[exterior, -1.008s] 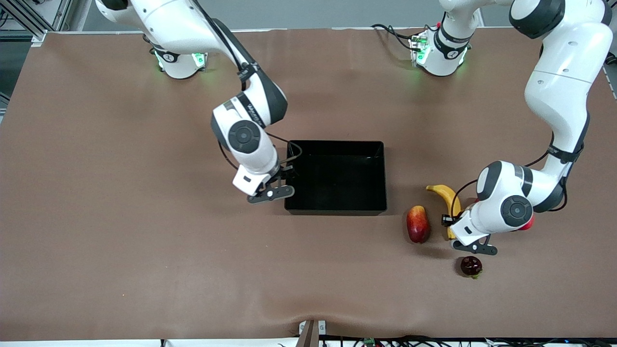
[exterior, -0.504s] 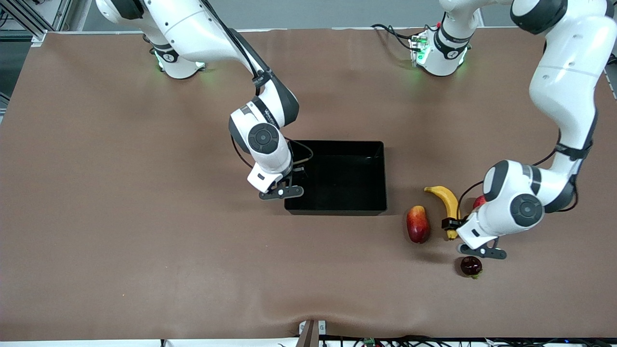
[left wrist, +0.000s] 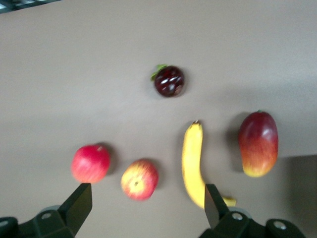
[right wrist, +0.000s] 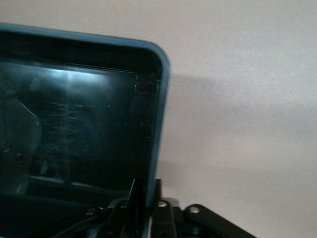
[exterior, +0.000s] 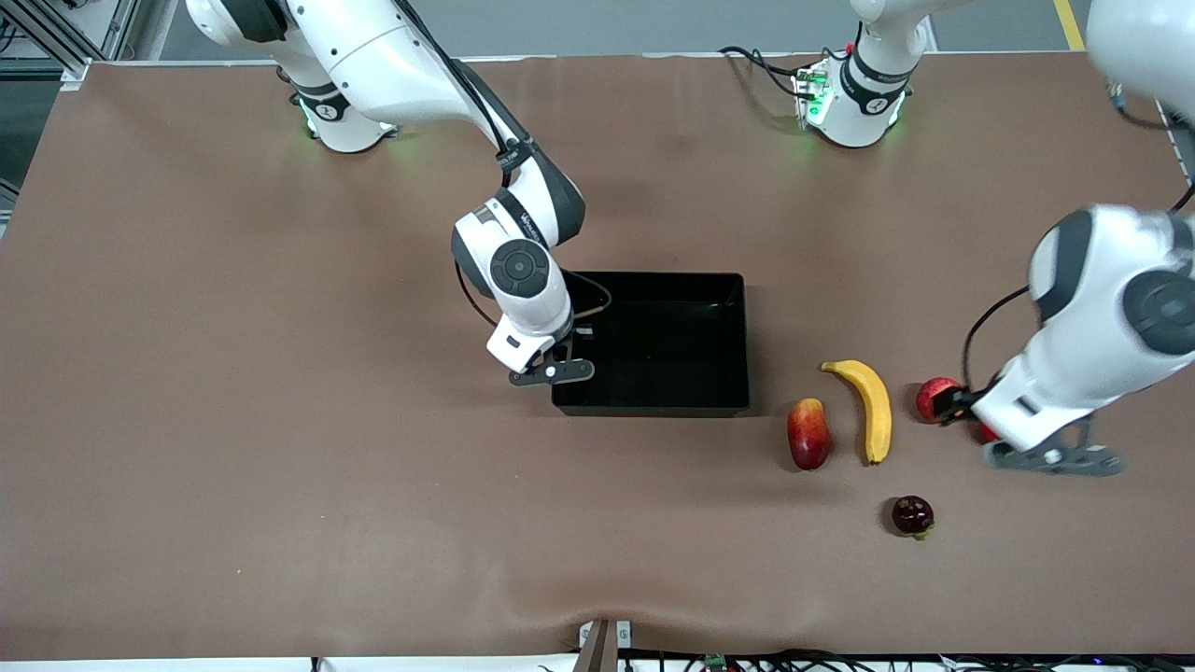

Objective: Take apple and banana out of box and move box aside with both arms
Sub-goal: 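Drag the black box away from the fruit with the right gripper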

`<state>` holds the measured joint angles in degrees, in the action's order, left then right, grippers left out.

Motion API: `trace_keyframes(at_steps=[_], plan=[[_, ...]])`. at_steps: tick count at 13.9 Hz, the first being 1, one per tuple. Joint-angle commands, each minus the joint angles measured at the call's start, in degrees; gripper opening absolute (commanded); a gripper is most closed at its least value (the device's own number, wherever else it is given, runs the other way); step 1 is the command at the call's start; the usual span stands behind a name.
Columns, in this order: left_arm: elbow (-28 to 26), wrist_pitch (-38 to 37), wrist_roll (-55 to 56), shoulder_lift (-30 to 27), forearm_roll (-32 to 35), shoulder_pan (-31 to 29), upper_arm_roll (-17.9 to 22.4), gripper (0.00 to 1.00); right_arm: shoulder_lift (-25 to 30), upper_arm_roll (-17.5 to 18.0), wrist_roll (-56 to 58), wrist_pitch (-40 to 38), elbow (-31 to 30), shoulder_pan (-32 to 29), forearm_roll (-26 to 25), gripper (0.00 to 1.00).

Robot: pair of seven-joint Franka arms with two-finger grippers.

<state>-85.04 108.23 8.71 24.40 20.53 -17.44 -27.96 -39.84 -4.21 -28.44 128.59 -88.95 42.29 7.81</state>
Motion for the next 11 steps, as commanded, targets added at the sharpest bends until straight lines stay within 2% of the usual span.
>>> trace_keyframes(at_steps=[1, 4, 9, 11], plan=[[-0.8, -5.7, -0.5, -6.3, -3.6, -1.4, 0.1, 1.0, 0.7, -0.2, 0.1, -6.6, 3.1, -2.0, 0.2, 0.0], [-0.8, -11.7, -0.1, -13.2, -10.2, -2.6, 0.4, 1.0, 1.9, 0.0, 1.5, -15.6, 7.1, -6.6, 0.7, 0.0], [-1.2, -19.9, 0.2, -20.3, -16.1, -4.3, 0.5, 1.0, 7.7, -0.2, 12.3, -24.4, 6.8, -15.6, 0.4, 0.0], [-2.8, -20.5, 0.1, -23.0, -16.7, -2.3, 2.6, 1.0, 8.5, -0.3, 15.4, -27.0, 6.9, -19.2, -0.2, 0.0]])
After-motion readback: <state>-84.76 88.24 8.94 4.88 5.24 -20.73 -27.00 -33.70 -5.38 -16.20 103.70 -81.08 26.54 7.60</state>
